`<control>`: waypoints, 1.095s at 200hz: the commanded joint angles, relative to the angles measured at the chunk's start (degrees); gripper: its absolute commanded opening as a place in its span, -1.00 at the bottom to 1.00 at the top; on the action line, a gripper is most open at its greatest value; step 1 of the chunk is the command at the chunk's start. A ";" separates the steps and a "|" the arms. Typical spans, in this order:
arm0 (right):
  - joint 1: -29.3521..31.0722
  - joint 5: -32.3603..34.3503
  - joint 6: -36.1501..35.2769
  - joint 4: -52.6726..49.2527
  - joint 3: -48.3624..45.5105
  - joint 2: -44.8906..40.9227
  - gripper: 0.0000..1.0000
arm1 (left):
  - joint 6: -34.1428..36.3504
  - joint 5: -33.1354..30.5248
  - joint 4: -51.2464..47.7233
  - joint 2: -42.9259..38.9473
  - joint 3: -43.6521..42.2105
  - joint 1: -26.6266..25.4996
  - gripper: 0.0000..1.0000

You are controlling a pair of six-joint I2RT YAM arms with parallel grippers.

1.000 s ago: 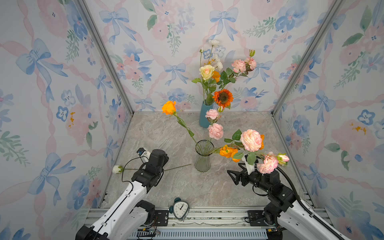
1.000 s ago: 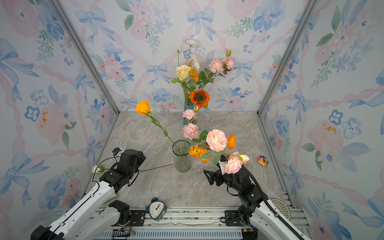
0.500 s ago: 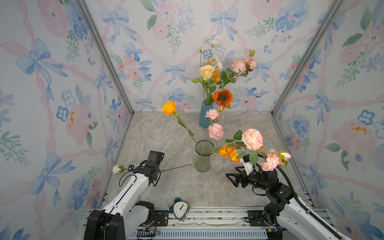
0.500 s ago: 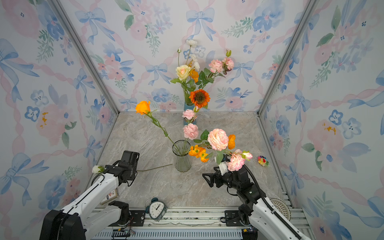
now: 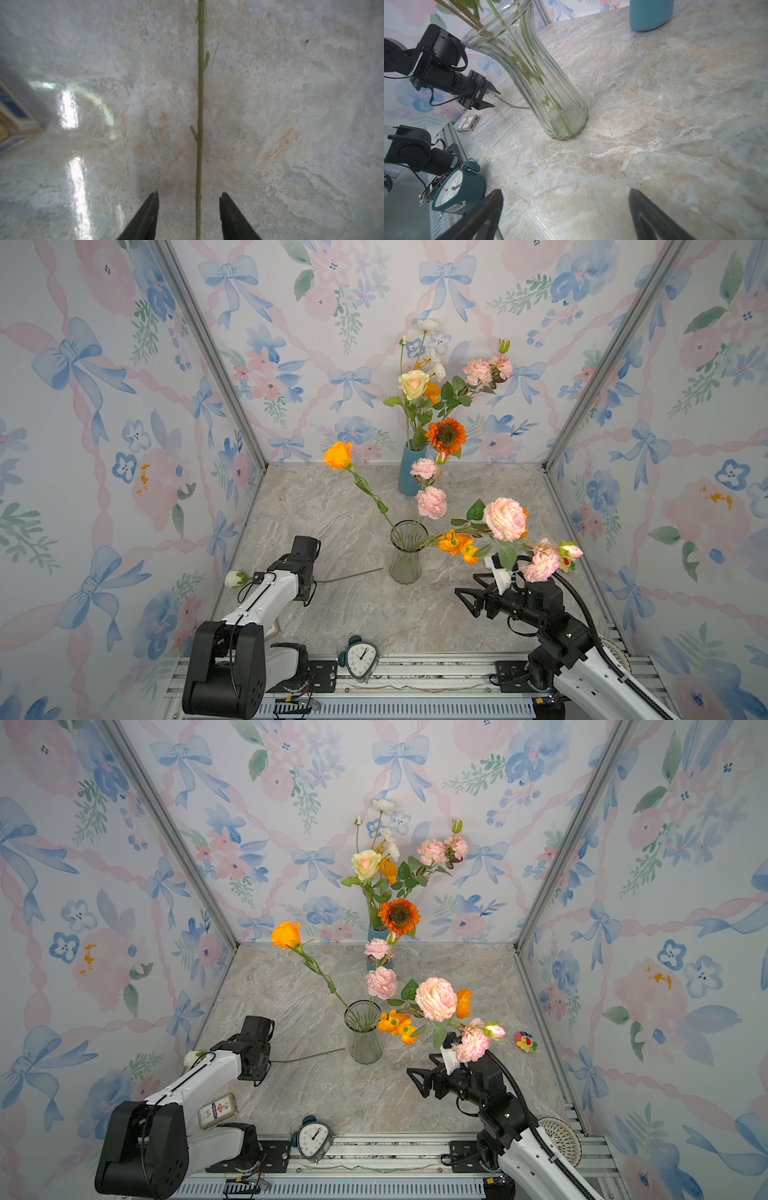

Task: Arrange the flowers into the vase
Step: 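Withdraw the left gripper and move it down to the white rose stem, then close the left gripper on the white rose stem and lift it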

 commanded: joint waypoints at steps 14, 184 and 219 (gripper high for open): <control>1.14 0.43 -0.16 -0.89 -1.13 -1.41 0.94 | 2.82 0.12 -1.78 3.98 2.99 1.53 -0.02; 3.31 2.87 -0.67 -2.41 -2.37 -7.40 0.94 | 6.06 0.76 -1.32 6.93 7.99 1.25 -0.98; 3.74 3.30 -0.93 -2.46 -1.89 -6.39 0.94 | 8.35 -2.16 -1.33 -0.26 11.08 1.11 -1.00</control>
